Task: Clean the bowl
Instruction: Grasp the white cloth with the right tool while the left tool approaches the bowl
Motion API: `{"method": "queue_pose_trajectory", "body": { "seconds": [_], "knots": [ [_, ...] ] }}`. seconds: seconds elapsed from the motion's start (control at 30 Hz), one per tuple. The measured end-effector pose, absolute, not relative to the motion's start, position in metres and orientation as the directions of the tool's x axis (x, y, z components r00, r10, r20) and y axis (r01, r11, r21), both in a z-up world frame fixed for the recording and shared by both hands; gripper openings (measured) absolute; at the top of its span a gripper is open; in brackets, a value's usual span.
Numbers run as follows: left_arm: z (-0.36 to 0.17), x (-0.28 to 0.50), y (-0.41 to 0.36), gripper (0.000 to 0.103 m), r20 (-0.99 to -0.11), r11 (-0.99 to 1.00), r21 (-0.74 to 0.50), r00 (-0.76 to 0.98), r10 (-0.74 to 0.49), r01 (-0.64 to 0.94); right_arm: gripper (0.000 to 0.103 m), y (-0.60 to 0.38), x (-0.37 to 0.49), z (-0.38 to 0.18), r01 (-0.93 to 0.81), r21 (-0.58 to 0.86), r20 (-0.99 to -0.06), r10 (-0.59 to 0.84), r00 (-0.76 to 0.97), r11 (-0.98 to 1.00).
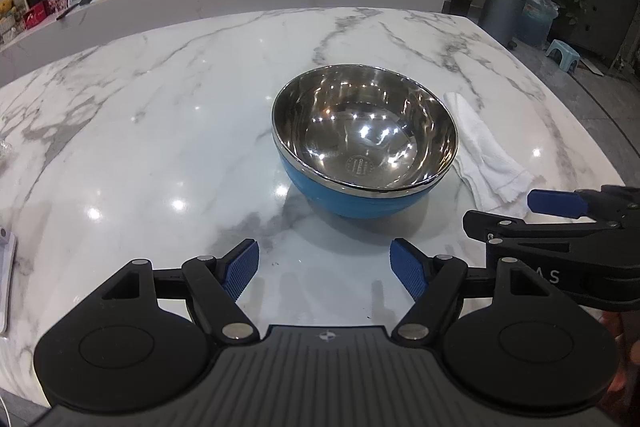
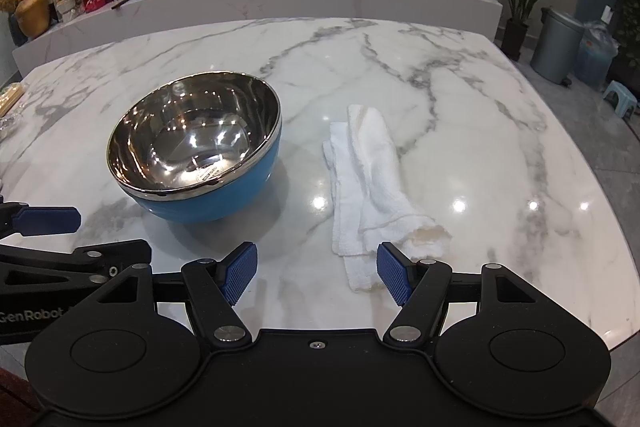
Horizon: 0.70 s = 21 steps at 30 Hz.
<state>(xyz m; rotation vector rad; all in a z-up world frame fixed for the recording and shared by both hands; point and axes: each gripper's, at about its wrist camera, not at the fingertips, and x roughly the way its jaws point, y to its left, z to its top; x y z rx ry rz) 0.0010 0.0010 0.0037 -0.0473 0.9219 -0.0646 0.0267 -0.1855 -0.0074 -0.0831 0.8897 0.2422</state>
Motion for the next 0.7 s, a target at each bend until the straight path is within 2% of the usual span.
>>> {"method": "queue_pose_trajectory", "body": {
  "seconds": [0.27,0.7],
  "knots": [
    [0.021,0.003,0.005,0.071,-0.778,0.993,-0.111,0.617,-0.115,0.045,0.064,-0.186,0.03,-0.007,-0.241,0.044,-0.78,0.184,0.598,0.97],
    [0.045,0.028,0.019,0.071,-0.807,0.983,-0.161,0.563,-0.18,0.083,0.064,-0.201,0.048,-0.003,-0.235,0.035,-0.81,0.165,0.563,0.971]
  ]
}}
